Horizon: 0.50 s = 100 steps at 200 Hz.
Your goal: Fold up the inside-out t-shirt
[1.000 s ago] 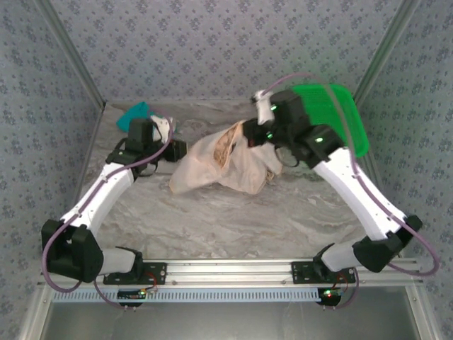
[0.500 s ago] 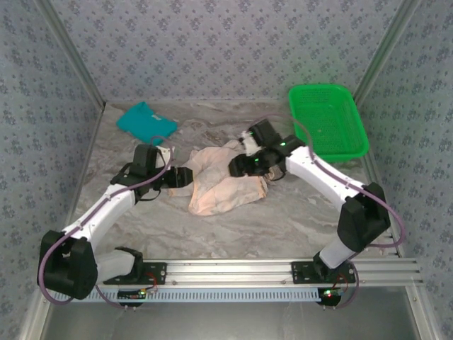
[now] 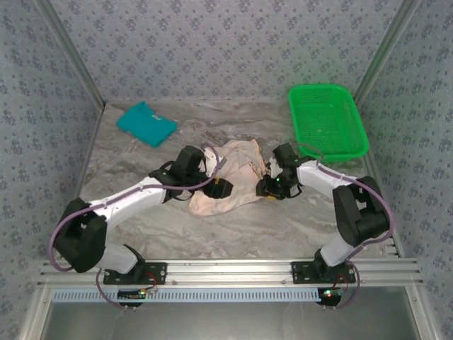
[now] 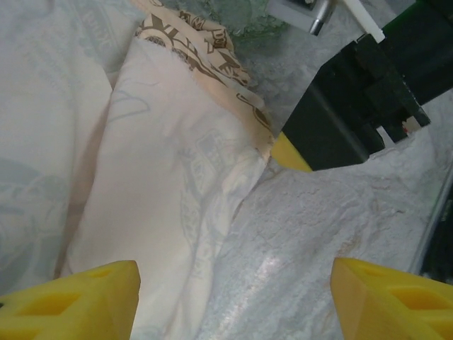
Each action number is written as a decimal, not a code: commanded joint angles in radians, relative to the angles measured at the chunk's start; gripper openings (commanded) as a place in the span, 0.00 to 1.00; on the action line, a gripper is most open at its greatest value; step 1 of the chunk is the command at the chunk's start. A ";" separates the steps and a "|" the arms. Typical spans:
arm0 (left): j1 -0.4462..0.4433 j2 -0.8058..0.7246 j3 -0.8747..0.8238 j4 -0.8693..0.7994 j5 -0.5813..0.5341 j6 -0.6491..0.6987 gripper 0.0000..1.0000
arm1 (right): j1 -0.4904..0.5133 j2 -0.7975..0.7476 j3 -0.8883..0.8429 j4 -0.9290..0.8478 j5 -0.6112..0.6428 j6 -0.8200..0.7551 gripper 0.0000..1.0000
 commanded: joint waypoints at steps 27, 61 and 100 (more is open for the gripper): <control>-0.010 0.076 0.025 0.124 0.070 0.214 0.74 | 0.016 -0.004 0.000 0.101 -0.049 -0.037 0.00; -0.018 0.054 -0.041 0.218 0.122 0.390 0.75 | 0.019 -0.122 -0.014 0.033 0.046 -0.021 0.00; -0.037 0.085 -0.040 0.199 0.064 0.546 0.75 | -0.033 -0.069 -0.053 0.082 0.039 0.029 0.42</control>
